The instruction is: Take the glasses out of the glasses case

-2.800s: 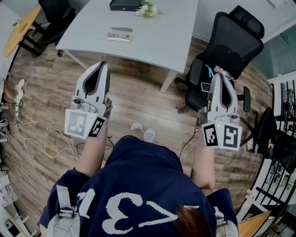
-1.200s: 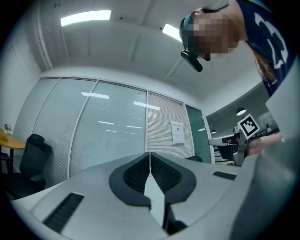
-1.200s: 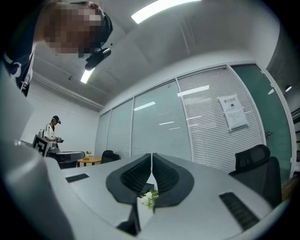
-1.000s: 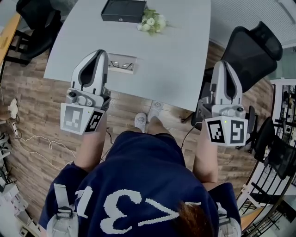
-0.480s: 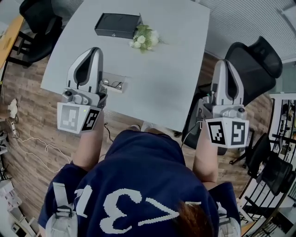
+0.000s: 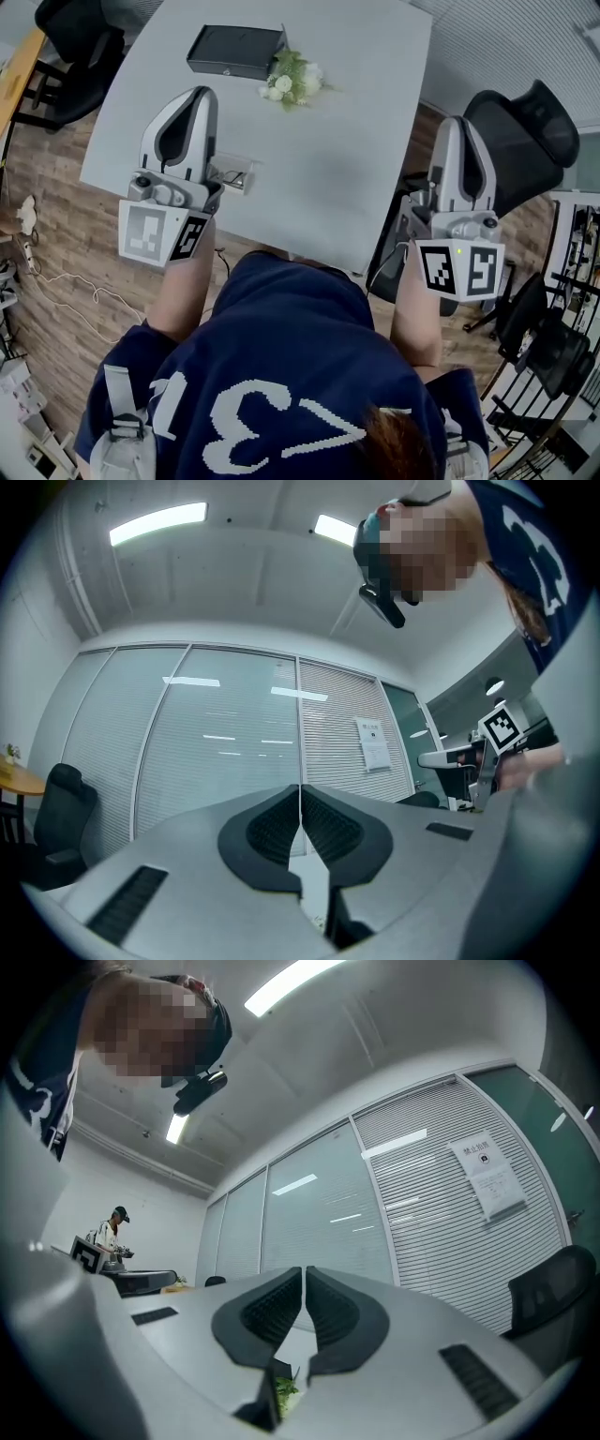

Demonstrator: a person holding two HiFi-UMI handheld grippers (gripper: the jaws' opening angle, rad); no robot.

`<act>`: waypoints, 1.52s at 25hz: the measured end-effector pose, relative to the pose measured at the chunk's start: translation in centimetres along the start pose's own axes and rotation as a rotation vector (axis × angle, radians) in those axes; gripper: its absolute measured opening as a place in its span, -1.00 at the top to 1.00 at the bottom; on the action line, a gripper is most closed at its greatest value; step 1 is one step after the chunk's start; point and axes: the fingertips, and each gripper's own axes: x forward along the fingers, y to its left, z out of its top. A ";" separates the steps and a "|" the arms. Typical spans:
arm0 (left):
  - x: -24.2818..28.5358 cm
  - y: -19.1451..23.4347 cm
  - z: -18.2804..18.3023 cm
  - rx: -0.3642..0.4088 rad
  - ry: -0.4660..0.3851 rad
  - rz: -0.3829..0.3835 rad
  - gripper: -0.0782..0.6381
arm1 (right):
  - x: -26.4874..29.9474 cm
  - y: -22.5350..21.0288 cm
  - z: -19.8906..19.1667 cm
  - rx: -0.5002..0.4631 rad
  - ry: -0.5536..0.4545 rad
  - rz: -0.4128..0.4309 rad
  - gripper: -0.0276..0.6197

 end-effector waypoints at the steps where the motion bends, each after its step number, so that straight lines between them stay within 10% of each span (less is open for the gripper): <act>1: 0.0 0.3 -0.3 -0.011 -0.002 0.004 0.73 | 0.3 0.1 -0.2 -0.001 0.004 0.002 0.82; 9: -0.3 2.5 0.6 0.043 0.018 0.035 0.73 | 4.2 4.1 -1.5 0.016 0.044 0.136 0.82; 21: -9.7 9.0 -0.7 0.065 0.091 0.293 0.73 | 8.9 20.5 -9.4 0.069 0.240 0.606 0.82; 28: -14.1 10.9 -3.2 0.026 0.140 0.396 0.73 | 6.1 30.8 -20.6 0.046 0.542 0.887 0.82; 38: -17.5 12.4 -6.7 -0.027 0.191 0.466 0.73 | 1.4 33.8 -39.5 -0.197 1.005 0.908 0.73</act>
